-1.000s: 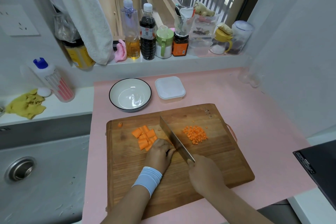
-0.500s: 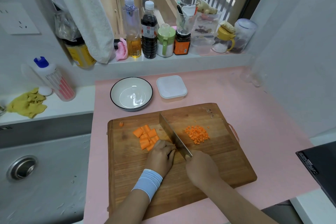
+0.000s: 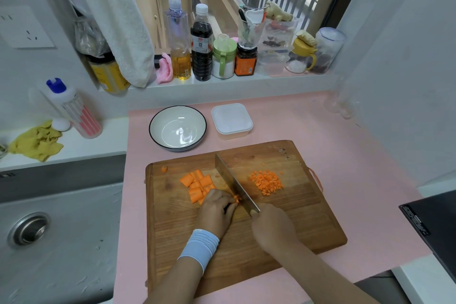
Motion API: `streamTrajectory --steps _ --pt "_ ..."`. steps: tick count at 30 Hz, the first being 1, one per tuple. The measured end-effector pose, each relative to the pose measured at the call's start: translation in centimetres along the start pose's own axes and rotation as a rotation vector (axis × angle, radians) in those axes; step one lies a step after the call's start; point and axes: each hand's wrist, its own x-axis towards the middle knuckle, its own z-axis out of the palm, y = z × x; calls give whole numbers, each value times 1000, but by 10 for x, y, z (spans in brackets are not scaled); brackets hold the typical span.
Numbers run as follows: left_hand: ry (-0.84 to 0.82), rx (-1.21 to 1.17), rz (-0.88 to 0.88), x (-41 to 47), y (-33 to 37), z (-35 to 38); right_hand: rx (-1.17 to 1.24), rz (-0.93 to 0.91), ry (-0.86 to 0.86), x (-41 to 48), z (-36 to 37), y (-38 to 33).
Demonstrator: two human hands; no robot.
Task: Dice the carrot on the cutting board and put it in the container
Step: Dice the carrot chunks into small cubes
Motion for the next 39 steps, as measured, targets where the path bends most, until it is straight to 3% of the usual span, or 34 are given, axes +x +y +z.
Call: streamTrajectory --steps 27,39 --pt "-17 -3 8 4 -4 1 -105 -50 42 -13 6 7" --pt "-99 76 -37 14 2 -1 123 3 -71 17 -13 30"
